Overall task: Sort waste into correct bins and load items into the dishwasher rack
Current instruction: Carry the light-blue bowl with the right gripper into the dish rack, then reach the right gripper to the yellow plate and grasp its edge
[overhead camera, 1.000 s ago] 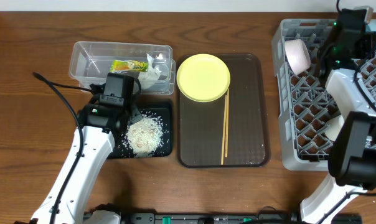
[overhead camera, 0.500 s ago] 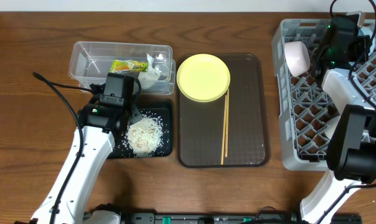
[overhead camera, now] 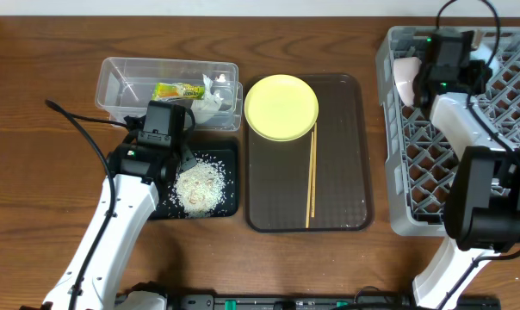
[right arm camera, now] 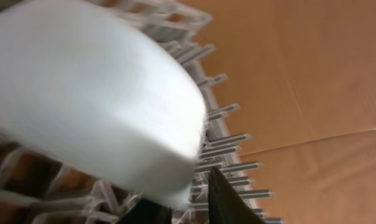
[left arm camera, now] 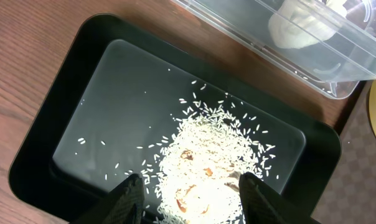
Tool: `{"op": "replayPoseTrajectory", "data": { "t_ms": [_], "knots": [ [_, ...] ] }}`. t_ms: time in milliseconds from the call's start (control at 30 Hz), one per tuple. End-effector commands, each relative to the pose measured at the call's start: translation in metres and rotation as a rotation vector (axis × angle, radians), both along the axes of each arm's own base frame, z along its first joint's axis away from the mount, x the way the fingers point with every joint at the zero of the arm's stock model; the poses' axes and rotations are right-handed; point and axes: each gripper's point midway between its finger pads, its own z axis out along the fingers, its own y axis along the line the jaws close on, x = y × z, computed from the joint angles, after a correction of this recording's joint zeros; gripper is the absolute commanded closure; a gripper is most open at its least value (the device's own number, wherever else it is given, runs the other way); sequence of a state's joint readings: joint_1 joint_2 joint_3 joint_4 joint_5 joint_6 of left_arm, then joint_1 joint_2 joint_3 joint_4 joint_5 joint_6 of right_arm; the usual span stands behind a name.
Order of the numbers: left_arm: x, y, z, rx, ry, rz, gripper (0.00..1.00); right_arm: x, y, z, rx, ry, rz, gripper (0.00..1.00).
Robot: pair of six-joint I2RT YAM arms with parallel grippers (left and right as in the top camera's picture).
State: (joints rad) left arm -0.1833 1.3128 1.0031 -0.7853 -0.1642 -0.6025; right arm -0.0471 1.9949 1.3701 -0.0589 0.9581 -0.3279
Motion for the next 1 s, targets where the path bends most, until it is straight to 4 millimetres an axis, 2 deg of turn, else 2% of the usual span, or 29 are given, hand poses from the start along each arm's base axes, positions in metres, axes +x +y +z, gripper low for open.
{"op": "replayPoseTrajectory", "data": {
  "t_ms": [0, 33, 200, 333, 433, 567, 667, 767, 967],
  "knots": [
    [0.002, 0.002, 0.004, 0.001, -0.012, 0.008, 0.47, 0.008, 0.027, 0.011, 0.083, -0.063, 0.08, 0.71],
    [0.002, 0.002, 0.004, 0.001, -0.012, 0.008, 0.47, 0.007, 0.032, 0.011, 0.097, -0.052, 0.1, 0.67],
    [0.001, 0.002, 0.004, 0.002, -0.011, 0.008, 0.48, -0.003, 0.048, 0.018, 0.157, -0.057, 0.112, 0.61],
    [0.001, 0.002, 0.004, 0.002, -0.008, 0.008, 0.47, -0.009, 0.075, 0.027, 0.277, -0.072, 0.185, 0.54],
    [0.001, 0.002, 0.004, 0.002, -0.008, 0.008, 0.48, -0.013, 0.12, 0.03, 0.475, -0.063, 0.334, 0.51],
    [0.001, 0.002, 0.004, 0.003, -0.009, 0.009, 0.43, -0.026, 0.208, 0.026, 0.853, -0.014, 0.578, 0.5],
    [0.001, 0.002, 0.004, 0.003, -0.009, 0.009, 0.43, -0.043, 0.26, 0.014, 1.1, 0.047, 0.628, 0.5],
    [0.001, 0.002, 0.004, 0.003, -0.009, 0.009, 0.43, -0.051, 0.283, -0.006, 1.154, 0.097, 0.595, 0.5],
    [0.001, 0.002, 0.004, 0.002, -0.008, 0.008, 0.42, -0.037, 0.292, -0.055, 1.044, 0.087, 0.455, 0.51]
  ]
}}
